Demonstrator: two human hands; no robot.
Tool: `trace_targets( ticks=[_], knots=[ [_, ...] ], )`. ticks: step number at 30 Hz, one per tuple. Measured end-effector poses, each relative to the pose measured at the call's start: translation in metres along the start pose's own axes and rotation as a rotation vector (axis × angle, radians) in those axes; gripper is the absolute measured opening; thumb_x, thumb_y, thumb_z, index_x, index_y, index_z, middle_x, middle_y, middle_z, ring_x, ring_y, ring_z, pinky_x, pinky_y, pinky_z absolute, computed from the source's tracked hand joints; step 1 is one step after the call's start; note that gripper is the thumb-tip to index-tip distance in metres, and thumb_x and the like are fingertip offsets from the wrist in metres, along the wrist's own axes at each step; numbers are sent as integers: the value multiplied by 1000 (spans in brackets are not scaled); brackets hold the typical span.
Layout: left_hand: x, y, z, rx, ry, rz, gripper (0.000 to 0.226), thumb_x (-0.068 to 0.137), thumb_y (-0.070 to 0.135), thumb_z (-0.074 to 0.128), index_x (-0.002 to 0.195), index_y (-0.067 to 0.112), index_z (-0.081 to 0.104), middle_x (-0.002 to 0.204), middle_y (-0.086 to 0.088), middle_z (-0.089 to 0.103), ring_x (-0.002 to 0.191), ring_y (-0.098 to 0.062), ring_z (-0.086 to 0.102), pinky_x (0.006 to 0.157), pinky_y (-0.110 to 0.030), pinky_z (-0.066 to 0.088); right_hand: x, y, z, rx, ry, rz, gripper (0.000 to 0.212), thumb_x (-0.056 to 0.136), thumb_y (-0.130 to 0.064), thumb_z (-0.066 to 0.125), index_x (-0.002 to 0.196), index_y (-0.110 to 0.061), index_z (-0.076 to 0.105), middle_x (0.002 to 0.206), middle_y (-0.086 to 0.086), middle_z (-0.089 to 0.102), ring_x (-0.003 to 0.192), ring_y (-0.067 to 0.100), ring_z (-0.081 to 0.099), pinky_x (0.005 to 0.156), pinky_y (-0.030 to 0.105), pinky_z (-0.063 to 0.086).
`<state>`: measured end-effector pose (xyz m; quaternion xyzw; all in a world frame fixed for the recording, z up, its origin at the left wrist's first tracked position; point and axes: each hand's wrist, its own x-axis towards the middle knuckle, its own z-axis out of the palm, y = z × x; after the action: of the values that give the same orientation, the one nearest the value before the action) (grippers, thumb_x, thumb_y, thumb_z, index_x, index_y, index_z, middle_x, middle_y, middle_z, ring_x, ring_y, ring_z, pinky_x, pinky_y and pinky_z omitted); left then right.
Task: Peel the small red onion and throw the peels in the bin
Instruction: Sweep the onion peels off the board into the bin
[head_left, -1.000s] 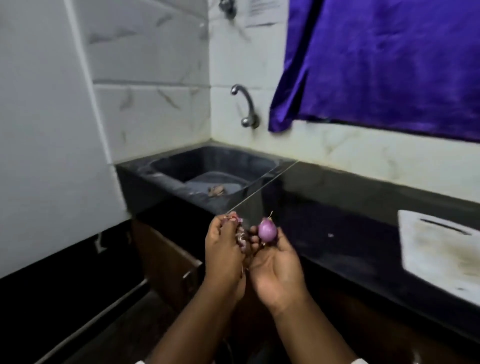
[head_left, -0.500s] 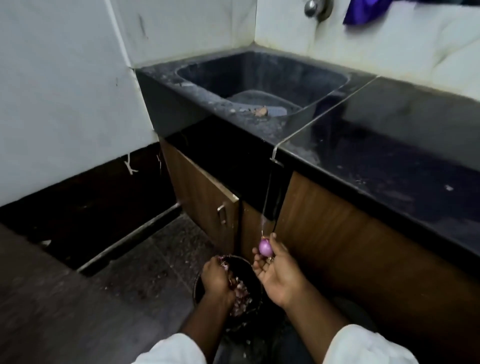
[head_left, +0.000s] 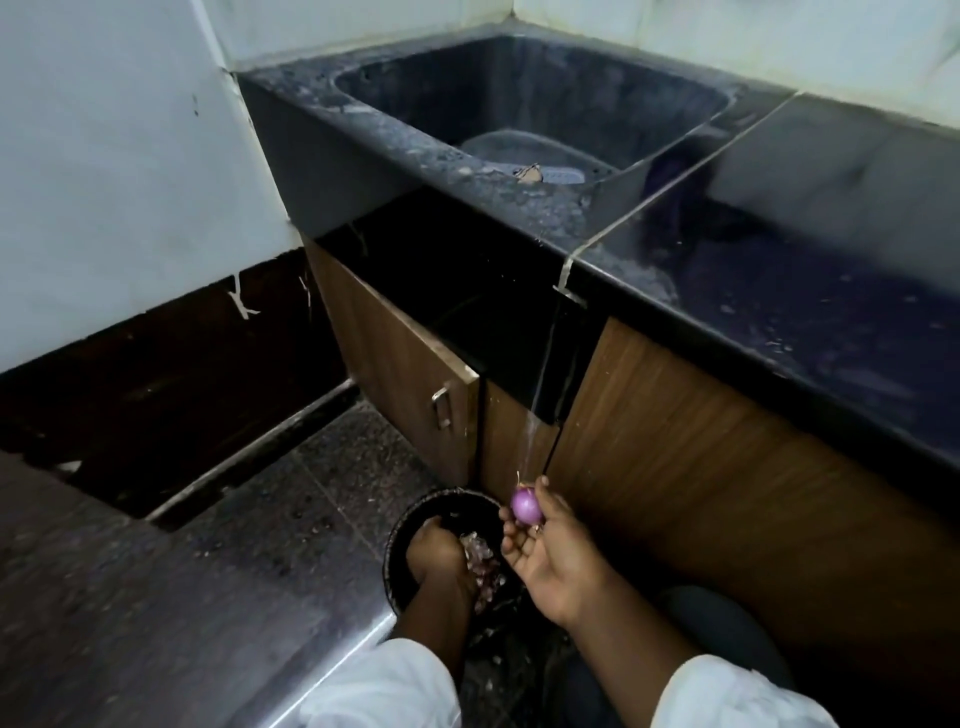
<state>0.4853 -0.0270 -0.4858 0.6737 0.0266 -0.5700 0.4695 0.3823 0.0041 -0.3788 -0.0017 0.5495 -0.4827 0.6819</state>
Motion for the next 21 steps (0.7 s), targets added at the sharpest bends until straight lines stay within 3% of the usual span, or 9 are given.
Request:
trace_targets(
  ticks=[3,6,7,8,9,11,17,21],
  knots=[
    [-20,4,-7,181,244,269,29,105,15,56,102,-3,78,108,-31,75,103,-43,70,81,-35,46,-9,-3,0,6,-4,10,44,103,-42,52,132,-9,56,83,10,62,74,19,55,67,31,46],
    [-48,20,-5,182,169,511,11,93,3,71,85,10,69,83,-20,72,78,-34,68,79,-38,54,-28,-7,0,-4,-46,17,49,100,-50,52,125,-9,60,82,9,63,74,19,55,68,32,45],
    [-60,27,-3,126,124,597,17,91,-6,70,88,10,65,80,-13,68,74,-25,65,79,-34,57,-35,-9,1,-3,-63,15,49,99,-52,52,121,-9,61,81,9,64,73,19,55,67,32,45],
    [-79,36,1,87,74,676,22,90,-12,68,91,10,64,78,-8,65,71,-16,62,73,-20,55,-47,-14,1,4,-83,2,49,98,-54,52,117,-10,62,79,9,64,71,19,54,66,31,44],
    [-102,43,4,56,8,749,22,90,-14,66,93,8,64,78,-3,63,69,-7,61,67,-10,51,-60,-20,0,17,-110,-12,49,97,-56,52,114,-11,64,76,9,65,69,19,54,64,30,43],
    [-156,54,15,-3,-120,883,19,93,-13,64,96,6,65,80,-1,65,66,3,60,64,-7,48,-97,-38,-4,66,-181,-69,49,95,-57,52,110,-14,68,72,8,65,65,17,54,61,28,43],
    [-312,53,58,-81,-657,1158,21,96,-8,62,95,13,66,82,4,72,74,2,65,73,-8,50,-224,-126,-68,156,-301,-537,49,89,-53,51,116,-14,65,72,12,65,55,18,56,54,29,43],
    [-388,12,107,172,-1108,1214,10,93,18,67,97,27,68,96,12,74,89,0,68,80,-11,52,-289,-195,-146,198,-172,-888,47,88,-52,53,115,-15,65,77,10,66,63,16,58,62,29,43]
  ],
)
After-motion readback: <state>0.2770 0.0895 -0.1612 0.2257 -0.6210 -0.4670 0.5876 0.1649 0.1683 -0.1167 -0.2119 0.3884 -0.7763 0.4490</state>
